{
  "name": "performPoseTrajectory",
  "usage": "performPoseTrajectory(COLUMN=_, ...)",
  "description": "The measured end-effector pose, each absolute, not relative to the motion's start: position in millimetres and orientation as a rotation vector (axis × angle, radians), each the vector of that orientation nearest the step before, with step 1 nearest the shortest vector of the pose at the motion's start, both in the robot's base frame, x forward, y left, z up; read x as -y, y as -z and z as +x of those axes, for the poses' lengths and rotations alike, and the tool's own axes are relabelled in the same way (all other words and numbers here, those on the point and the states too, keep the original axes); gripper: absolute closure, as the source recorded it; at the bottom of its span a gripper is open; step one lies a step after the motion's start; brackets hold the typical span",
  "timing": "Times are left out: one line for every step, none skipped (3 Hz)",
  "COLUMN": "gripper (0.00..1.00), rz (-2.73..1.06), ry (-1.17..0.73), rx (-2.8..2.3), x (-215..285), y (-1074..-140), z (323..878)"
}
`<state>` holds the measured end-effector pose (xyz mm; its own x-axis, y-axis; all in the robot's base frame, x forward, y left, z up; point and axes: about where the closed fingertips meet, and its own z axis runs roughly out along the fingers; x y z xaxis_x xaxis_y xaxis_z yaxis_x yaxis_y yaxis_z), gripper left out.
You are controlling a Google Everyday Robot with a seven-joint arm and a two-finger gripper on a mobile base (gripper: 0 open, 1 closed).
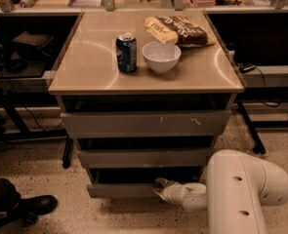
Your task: Open bottom drawer
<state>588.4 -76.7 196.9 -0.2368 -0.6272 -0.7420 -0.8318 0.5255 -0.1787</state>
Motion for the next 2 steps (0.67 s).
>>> performPoseTrajectory(gripper=1.0, rz=-1.189, ry=-0.323, rx=-1.962, x=76.8, y=-199.4, z=587.8)
performPoseTrajectory(gripper=1.0, rz=-1.195, ry=-0.304, rx=-1.988, x=87.5, y=-197.2, z=573.0)
